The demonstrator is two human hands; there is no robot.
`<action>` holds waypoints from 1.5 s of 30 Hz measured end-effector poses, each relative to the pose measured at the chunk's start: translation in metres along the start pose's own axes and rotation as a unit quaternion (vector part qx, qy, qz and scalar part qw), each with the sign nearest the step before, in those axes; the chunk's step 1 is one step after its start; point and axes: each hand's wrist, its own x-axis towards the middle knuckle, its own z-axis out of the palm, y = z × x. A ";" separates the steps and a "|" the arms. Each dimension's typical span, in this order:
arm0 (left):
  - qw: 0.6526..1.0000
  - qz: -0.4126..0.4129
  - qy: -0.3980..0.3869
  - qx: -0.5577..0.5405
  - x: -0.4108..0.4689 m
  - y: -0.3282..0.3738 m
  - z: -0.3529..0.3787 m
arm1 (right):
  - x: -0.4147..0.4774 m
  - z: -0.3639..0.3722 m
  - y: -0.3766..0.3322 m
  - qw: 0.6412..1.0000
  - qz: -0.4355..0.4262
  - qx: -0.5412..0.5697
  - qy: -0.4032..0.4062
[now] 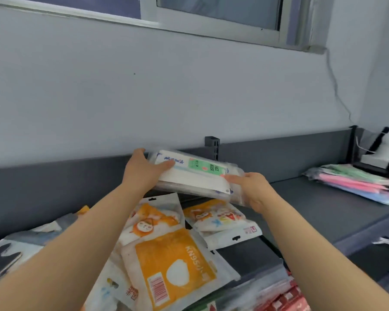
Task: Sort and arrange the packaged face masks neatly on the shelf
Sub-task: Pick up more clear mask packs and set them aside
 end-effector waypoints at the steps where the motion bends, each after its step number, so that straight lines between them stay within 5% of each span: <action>1: 1.000 -0.004 -0.016 -0.023 0.000 0.011 0.017 | 0.005 -0.018 0.001 1.000 -0.003 0.001 0.012; 10: 0.985 0.015 -0.134 -0.105 -0.004 0.094 0.225 | 0.085 -0.223 0.000 0.989 -0.016 -0.070 0.131; 16: 0.959 -0.038 -0.190 -0.207 0.002 0.146 0.378 | 0.163 -0.367 -0.003 0.986 -0.020 -0.006 0.167; 23: 0.961 0.003 -0.244 -0.130 0.016 0.167 0.498 | 0.249 -0.462 0.003 0.970 0.011 -0.048 0.238; 27: 0.958 0.020 -0.285 0.005 0.006 0.144 0.544 | 0.278 -0.483 0.027 0.969 0.021 -0.093 0.226; 33: 0.963 0.020 -0.264 0.054 0.009 0.135 0.589 | 0.292 -0.496 0.045 0.953 -0.047 -0.247 0.168; 38: 0.957 -0.017 -0.263 0.119 0.011 0.135 0.588 | 0.286 -0.486 0.022 0.884 -0.128 -0.391 0.222; 42: 0.951 -0.037 -0.279 0.130 0.004 0.129 0.570 | 0.278 -0.458 0.008 0.841 -0.168 -0.490 0.159; 45: 0.952 -0.042 -0.270 0.135 -0.001 0.125 0.553 | 0.269 -0.433 0.006 0.842 -0.175 -0.497 0.116</action>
